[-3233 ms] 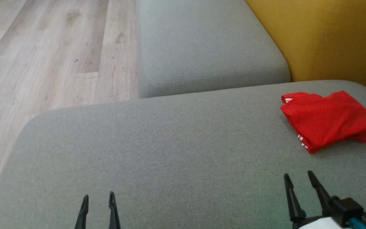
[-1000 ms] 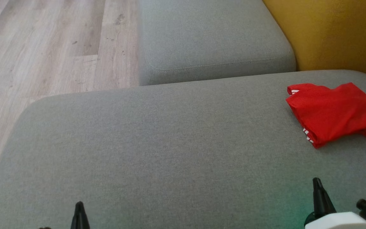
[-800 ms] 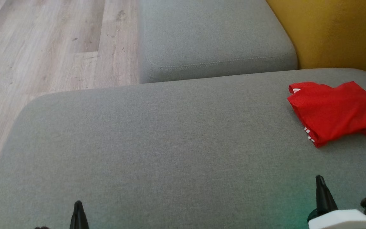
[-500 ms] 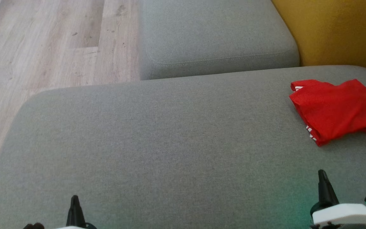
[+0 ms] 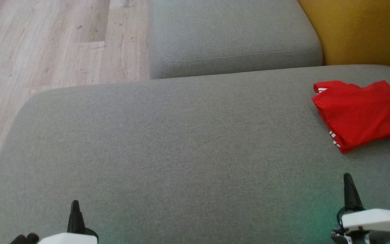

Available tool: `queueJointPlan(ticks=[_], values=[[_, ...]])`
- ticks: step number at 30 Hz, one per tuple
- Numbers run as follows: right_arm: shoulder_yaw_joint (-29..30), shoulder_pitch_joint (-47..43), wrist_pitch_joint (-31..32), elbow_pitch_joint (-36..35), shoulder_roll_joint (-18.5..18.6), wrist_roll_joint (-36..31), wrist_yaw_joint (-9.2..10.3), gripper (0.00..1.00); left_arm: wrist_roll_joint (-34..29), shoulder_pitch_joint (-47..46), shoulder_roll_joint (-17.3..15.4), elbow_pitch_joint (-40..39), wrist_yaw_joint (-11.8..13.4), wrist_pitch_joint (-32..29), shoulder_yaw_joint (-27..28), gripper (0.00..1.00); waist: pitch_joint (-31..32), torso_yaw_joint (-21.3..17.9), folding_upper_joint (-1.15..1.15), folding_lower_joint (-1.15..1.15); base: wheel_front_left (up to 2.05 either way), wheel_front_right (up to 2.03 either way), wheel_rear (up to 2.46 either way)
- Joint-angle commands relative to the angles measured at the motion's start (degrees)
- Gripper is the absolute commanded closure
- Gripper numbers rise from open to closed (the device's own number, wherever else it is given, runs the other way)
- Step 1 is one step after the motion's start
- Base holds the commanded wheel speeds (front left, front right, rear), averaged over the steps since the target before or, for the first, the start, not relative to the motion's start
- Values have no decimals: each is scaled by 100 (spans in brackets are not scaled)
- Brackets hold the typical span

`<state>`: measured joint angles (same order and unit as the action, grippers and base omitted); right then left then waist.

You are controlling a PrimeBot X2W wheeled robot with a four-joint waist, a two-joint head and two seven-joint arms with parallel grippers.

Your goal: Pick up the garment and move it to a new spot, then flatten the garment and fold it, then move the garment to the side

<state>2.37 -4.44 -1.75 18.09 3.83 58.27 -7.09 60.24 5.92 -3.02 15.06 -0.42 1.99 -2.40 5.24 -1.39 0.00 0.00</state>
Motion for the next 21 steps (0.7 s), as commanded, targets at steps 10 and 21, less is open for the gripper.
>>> queueJointPlan(ticks=[10,21], values=[[55,515,187,-266,-18,785,-28,100,734,-528,-10,-140,-178,-190,318,100,-116,30,0,0,0,0,0],[167,685,385,-309,-42,1592,-31,100,1500,-739,-8,-127,-342,-390,491,100,-248,64,0,0,0,0,0]])
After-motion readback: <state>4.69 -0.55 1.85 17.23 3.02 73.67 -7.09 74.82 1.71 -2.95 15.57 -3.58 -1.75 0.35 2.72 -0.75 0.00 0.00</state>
